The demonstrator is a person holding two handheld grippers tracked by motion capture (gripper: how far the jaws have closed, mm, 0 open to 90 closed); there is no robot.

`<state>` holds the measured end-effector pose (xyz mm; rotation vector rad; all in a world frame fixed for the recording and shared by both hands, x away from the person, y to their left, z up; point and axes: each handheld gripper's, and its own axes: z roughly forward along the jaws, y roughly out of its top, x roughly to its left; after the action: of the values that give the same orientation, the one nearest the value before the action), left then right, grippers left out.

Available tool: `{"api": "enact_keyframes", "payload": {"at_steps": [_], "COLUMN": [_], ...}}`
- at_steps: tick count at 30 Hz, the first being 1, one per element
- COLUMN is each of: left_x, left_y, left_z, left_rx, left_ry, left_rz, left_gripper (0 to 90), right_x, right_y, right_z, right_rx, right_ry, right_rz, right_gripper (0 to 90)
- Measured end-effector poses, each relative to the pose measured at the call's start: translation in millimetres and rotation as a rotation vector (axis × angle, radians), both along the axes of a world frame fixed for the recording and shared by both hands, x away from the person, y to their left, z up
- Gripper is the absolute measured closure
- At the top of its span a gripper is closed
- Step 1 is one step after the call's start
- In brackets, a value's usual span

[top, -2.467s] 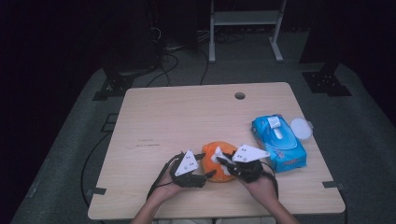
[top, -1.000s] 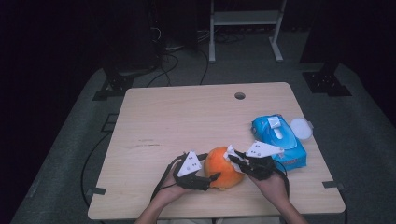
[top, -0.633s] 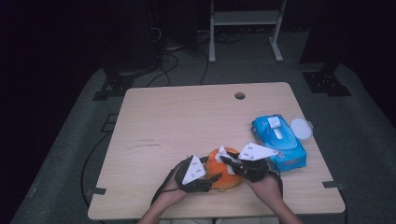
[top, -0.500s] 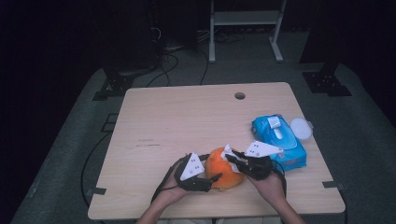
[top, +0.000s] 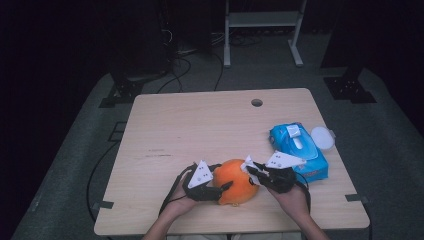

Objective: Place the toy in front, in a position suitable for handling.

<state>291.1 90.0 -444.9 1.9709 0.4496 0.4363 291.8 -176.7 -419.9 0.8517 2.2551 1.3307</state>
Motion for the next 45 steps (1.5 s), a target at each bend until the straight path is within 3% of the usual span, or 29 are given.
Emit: {"api": "enact_keyframes", "payload": {"at_steps": [4,5,6,7,10,11,12,13,17,19,21,27,30,34,41,44,45], "left_x": [1.5,3.1,3.1,4.0,4.7,6.8,6.8,8.6,9.0,10.3,10.5,9.1,9.8,12.2,12.0,13.2,14.4], "left_y": [2.0,4.9,4.9,8.7,12.0,13.7,13.7,14.3,14.4,17.8,19.7,18.1,17.6,21.9,21.4,22.2,23.4], "left_z": [-3.0,-4.3,-4.3,-4.6,-5.4,-6.9,-6.9,-7.5,-8.4,-9.8,-10.0,-9.1,-9.0,-10.8,-10.4,-11.1,-12.3], "left_rx": [0.002,-0.006,-0.006,-0.008,-0.008,-0.020,-0.020,-0.025,-0.015,-0.023,-0.026,-0.023,-0.014,-0.025,-0.020,-0.023,-0.034], "left_ry": [0.009,0.024,0.024,0.033,0.042,0.055,0.055,0.058,0.059,0.075,0.075,0.067,0.066,0.084,0.081,0.085,0.096], "left_rz": [0.010,0.019,0.019,0.023,0.030,0.038,0.038,0.034,0.037,0.043,0.042,0.042,0.044,0.048,0.052,0.054,0.058], "left_gripper": [34.6,34.7,34.7,35.1,35.4,35.9,35.9,36.0,36.2,36.2,36.4,36.6,36.7,36.7,36.7,36.7,36.7], "right_x": [-7.5,-13.2,-13.2,-15.7,-11.8,-4.4,-4.4,0.8,-3.8,-13.5,-14.4,0.4,-2.5,-11.5,1.9,-1.5,-6.9], "right_y": [5.9,14.6,14.6,20.7,16.6,5.6,5.6,-4.9,-2.3,10.7,14.6,-6.7,-4.5,6.3,-9.1,-5.2,1.3], "right_z": [5.1,7.9,7.9,8.8,7.8,3.0,3.0,-1.6,0.5,5.9,6.8,-3.7,-2.4,4.4,-5.2,-2.4,2.4], "right_rx": [0.018,0.023,0.023,-0.003,-0.009,-0.032,-0.032,-0.025,-0.004,0.008,-0.010,-0.015,-0.013,-0.006,-0.003,0.001,0.014], "right_ry": [-0.004,-0.015,-0.015,-0.029,-0.026,-0.022,-0.022,0.010,0.014,-0.005,-0.015,0.034,0.027,-0.006,0.040,0.034,0.019], "right_rz": [0.029,0.085,0.085,0.097,0.074,0.017,0.017,-0.016,0.001,0.079,0.086,-0.003,0.002,0.067,0.002,0.009,0.034], "right_gripper": [78.5,78.4,78.4,78.5,78.5,78.5,78.5,78.5,78.4,78.5,78.5,78.5,78.4,78.4,78.4,78.3,78.3]}}
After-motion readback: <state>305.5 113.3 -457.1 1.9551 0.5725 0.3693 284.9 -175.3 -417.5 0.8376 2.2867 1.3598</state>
